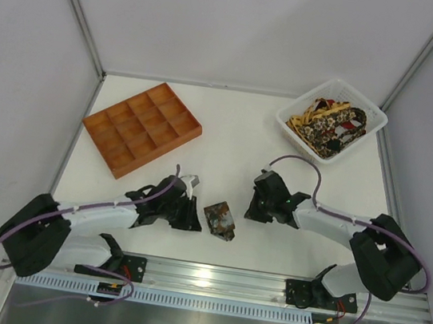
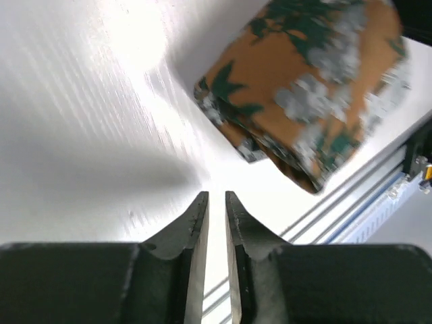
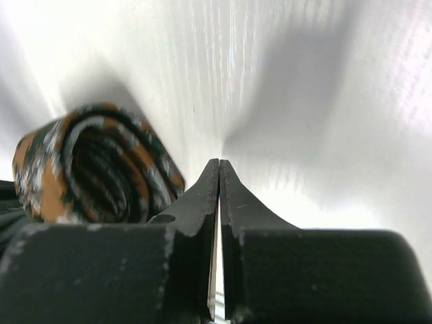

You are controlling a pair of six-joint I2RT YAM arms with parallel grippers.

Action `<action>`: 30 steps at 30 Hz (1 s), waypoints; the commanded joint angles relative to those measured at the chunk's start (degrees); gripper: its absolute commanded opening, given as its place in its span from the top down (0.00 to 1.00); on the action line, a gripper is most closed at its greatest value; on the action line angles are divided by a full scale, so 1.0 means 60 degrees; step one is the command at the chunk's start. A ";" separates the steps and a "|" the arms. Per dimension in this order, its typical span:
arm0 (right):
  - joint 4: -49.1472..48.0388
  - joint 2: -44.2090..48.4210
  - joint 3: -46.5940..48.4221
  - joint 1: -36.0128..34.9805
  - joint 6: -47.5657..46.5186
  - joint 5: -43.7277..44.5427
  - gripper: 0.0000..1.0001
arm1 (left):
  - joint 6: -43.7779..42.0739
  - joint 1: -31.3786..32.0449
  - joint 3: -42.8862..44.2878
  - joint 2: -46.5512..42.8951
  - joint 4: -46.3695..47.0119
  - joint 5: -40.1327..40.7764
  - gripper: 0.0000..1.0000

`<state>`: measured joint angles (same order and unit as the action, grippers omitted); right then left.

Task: Roll the ties
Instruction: Roll the tie

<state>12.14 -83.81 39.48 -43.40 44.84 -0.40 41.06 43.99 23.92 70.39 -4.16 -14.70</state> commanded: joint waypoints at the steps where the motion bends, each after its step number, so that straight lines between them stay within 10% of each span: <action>1: 0.1197 0.1061 0.0040 0.0040 -0.0632 0.0347 0.98 | 0.0189 0.0052 0.0113 -0.1226 -0.0959 0.0310 0.77; 8: 0.1040 0.2863 -0.1275 -0.0120 0.0695 -0.1542 0.97 | -0.1069 -0.1147 0.2147 -0.1977 -0.2427 0.0225 0.66; 15: 0.0188 0.3128 -0.1865 -0.1730 0.1886 -0.1150 0.99 | -0.1964 -0.2832 0.3760 0.0261 -0.2016 -0.0831 0.66; 30: -0.0515 0.2574 -0.1074 -0.2508 0.2414 0.0448 1.00 | -0.2126 -0.2894 0.4494 0.3721 -0.0508 -0.2237 0.72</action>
<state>12.08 -66.30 29.06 -58.17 58.50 -1.26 28.38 26.04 50.04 91.29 -11.35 -24.05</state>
